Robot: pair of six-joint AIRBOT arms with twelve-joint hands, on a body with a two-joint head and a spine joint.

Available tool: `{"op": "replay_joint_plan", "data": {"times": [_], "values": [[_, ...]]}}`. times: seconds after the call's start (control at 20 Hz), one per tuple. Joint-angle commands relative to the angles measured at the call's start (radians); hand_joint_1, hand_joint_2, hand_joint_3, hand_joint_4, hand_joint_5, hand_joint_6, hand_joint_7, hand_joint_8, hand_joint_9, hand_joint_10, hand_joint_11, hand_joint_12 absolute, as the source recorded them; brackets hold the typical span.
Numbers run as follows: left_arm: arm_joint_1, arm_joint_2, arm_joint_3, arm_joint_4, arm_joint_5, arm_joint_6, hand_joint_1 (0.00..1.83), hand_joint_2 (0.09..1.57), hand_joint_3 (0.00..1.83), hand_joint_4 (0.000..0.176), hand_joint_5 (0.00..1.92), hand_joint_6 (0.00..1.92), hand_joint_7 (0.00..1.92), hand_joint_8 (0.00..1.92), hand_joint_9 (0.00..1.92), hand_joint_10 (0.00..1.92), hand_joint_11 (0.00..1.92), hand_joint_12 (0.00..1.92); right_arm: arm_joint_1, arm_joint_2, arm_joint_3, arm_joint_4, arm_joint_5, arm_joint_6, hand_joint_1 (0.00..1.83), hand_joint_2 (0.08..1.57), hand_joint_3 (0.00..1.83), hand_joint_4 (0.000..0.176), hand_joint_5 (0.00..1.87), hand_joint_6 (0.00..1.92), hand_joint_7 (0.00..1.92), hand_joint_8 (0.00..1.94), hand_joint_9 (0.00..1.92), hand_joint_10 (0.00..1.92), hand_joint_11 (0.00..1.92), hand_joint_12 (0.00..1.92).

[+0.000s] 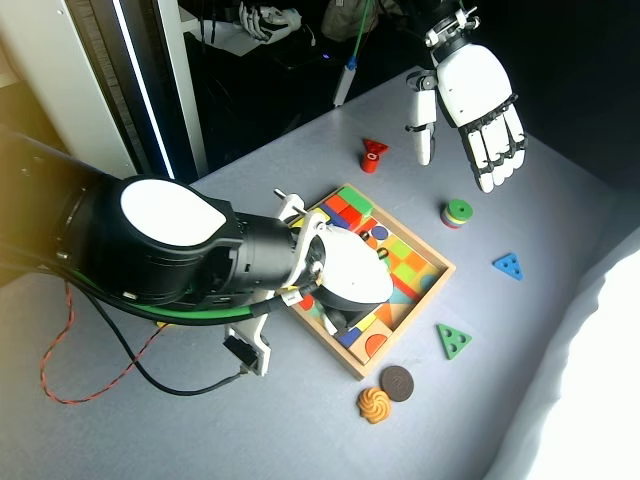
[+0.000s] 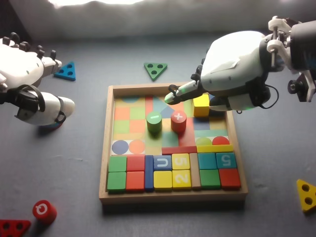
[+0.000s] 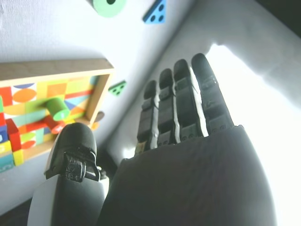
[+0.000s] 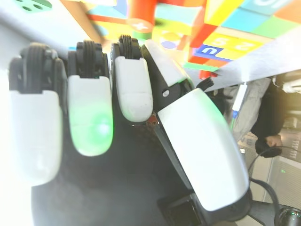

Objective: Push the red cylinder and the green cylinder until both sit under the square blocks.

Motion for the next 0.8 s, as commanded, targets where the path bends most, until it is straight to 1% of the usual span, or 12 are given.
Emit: {"op": "replay_joint_plan", "data": {"times": [0.0, 0.1, 0.15, 0.2, 0.25, 0.3, 0.35, 0.4, 0.45, 0.5, 0.65, 0.75], "values": [[-0.011, 0.009, 0.005, 0.054, -0.023, 0.005, 0.00, 1.34, 0.00, 0.000, 0.16, 0.00, 0.19, 0.00, 0.18, 0.00, 0.00, 0.46, 0.000, 0.010, 0.004, 0.030, -0.004, 0.001, 0.82, 1.55, 0.00, 0.000, 0.20, 0.00, 1.63, 1.94, 1.81, 1.92, 1.91, 1.92], [-0.011, 0.009, 0.005, 0.054, -0.023, 0.005, 0.00, 1.34, 0.00, 0.000, 0.17, 0.00, 0.21, 0.00, 0.19, 0.00, 0.00, 0.49, -0.010, 0.007, 0.004, 0.029, -0.004, 0.001, 0.78, 1.56, 0.00, 0.000, 0.22, 0.01, 1.64, 1.94, 1.81, 1.92, 1.92, 1.92], [-0.011, 0.009, 0.005, 0.054, -0.023, 0.005, 0.00, 1.34, 0.00, 0.000, 0.15, 0.00, 0.18, 0.00, 0.16, 0.00, 0.00, 0.44, -0.013, 0.007, 0.004, 0.029, -0.005, 0.001, 0.80, 1.56, 0.00, 0.000, 0.24, 0.01, 1.63, 1.94, 1.82, 1.92, 1.92, 1.92], [-0.011, 0.009, 0.005, 0.054, -0.023, 0.005, 0.00, 1.33, 0.00, 0.000, 0.14, 0.00, 0.17, 0.00, 0.16, 0.00, 0.00, 0.42, -0.019, 0.006, 0.004, 0.028, -0.008, 0.001, 0.80, 1.56, 0.00, 0.000, 0.22, 0.00, 1.63, 1.94, 1.82, 1.92, 1.92, 1.92], [-0.011, 0.009, 0.005, 0.054, -0.023, 0.005, 0.00, 1.34, 0.00, 0.000, 0.16, 0.01, 0.19, 0.01, 0.18, 0.01, 0.00, 0.47, -0.023, 0.006, 0.004, 0.026, -0.009, 0.001, 0.80, 1.56, 0.00, 0.000, 0.22, 0.00, 1.64, 1.94, 1.82, 1.92, 1.92, 1.92], [-0.011, 0.009, 0.005, 0.054, -0.023, 0.008, 0.00, 1.34, 0.00, 0.000, 0.17, 0.01, 0.20, 0.01, 0.19, 0.01, 0.00, 0.48, -0.025, 0.005, 0.004, 0.025, -0.009, 0.001, 0.79, 1.57, 0.00, 0.000, 0.22, 0.00, 1.63, 1.94, 1.81, 1.92, 1.92, 1.92], [-0.011, 0.009, 0.005, 0.054, -0.023, 0.008, 0.00, 1.34, 0.00, 0.000, 0.16, 0.01, 0.20, 0.01, 0.18, 0.01, 0.00, 0.49, -0.026, 0.005, 0.004, 0.023, -0.010, 0.001, 0.81, 1.56, 0.00, 0.000, 0.24, 0.01, 1.62, 1.94, 1.80, 1.92, 1.91, 1.92], [-0.011, 0.009, 0.005, 0.054, -0.023, 0.008, 0.00, 1.34, 0.00, 0.000, 0.15, 0.00, 0.18, 0.00, 0.16, 0.00, 0.00, 0.43, -0.027, 0.004, 0.004, 0.022, -0.010, 0.001, 0.81, 1.56, 0.00, 0.000, 0.26, 0.01, 1.62, 1.94, 1.80, 1.92, 1.92, 1.92], [-0.011, 0.009, 0.005, 0.054, -0.023, 0.009, 0.00, 1.34, 0.00, 0.000, 0.18, 0.01, 0.20, 0.01, 0.19, 0.01, 0.00, 0.49, -0.027, 0.003, 0.004, 0.022, -0.010, 0.001, 0.77, 1.57, 0.02, 0.000, 0.24, 0.00, 1.63, 1.94, 1.81, 1.92, 1.92, 1.92], [-0.011, 0.009, 0.005, 0.053, -0.023, 0.010, 0.00, 1.34, 0.00, 0.000, 0.18, 0.01, 0.21, 0.01, 0.19, 0.01, 0.00, 0.52, -0.027, 0.001, 0.004, 0.021, -0.011, 0.000, 0.77, 1.57, 0.02, 0.000, 0.23, 0.00, 1.64, 1.94, 1.82, 1.92, 1.92, 1.92], [-0.012, 0.009, 0.006, 0.052, -0.023, 0.012, 0.00, 1.34, 0.00, 0.000, 0.17, 0.00, 0.18, 0.00, 0.17, 0.00, 0.00, 0.45, -0.028, -0.001, 0.004, 0.021, -0.014, -0.002, 0.76, 1.57, 0.02, 0.000, 0.23, 0.00, 1.64, 1.94, 1.82, 1.92, 1.92, 1.92], [-0.012, 0.009, 0.006, 0.052, -0.023, 0.012, 0.00, 1.35, 0.00, 0.000, 0.16, 0.01, 0.18, 0.01, 0.17, 0.01, 0.00, 0.45, -0.030, -0.001, 0.004, 0.021, -0.016, -0.002, 0.72, 1.57, 0.03, 0.000, 0.24, 0.01, 1.63, 1.94, 1.81, 1.92, 1.92, 1.92]]}}
